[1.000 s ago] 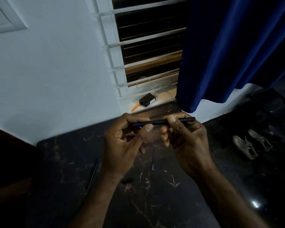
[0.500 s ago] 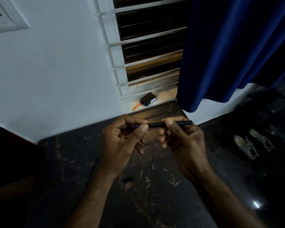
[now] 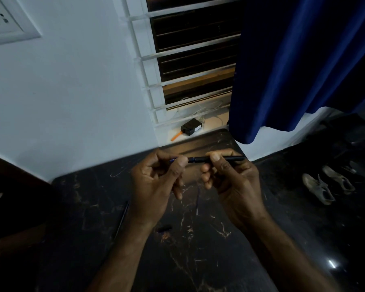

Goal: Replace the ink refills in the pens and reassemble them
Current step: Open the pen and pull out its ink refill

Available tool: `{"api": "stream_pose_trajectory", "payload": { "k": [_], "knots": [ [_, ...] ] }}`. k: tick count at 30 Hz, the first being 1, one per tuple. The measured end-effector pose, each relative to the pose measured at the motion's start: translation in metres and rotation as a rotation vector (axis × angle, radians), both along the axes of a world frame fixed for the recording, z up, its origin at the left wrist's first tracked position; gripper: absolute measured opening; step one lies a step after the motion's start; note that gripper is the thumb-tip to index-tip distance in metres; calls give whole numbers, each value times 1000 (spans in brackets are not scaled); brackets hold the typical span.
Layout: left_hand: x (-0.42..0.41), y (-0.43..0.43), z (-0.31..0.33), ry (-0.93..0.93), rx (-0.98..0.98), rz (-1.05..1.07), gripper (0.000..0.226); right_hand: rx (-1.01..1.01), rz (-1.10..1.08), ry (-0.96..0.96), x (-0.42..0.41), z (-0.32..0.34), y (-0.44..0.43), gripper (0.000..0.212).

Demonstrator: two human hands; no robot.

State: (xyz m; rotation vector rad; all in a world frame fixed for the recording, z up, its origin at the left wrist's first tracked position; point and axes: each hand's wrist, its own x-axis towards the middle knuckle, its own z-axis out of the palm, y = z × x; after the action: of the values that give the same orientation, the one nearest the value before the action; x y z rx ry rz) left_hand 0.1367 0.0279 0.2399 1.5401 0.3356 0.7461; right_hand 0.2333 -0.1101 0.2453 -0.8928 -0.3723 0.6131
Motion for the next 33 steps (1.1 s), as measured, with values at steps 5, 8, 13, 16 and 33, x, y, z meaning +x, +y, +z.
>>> {"api": "stream_pose_trajectory", "payload": {
  "k": [5,8,13,16,33],
  "knots": [
    [3,-8,-2,68,-20,51,30,9,14,-7,-2,-2,3,19],
    [0,-7,-1,28,-95,-40,32,10,21,-2,-1,-3,1,16],
    [-2,-9,-2,-4,-141,47,22,19,29,-1,-2,-4,2,17],
    [3,-13,-3,7,-156,96,24,30,41,4,-3,-5,4,18],
    [1,-2,9,-39,-184,30,17,31,25,14,5,-1,7,23]
  ]
}}
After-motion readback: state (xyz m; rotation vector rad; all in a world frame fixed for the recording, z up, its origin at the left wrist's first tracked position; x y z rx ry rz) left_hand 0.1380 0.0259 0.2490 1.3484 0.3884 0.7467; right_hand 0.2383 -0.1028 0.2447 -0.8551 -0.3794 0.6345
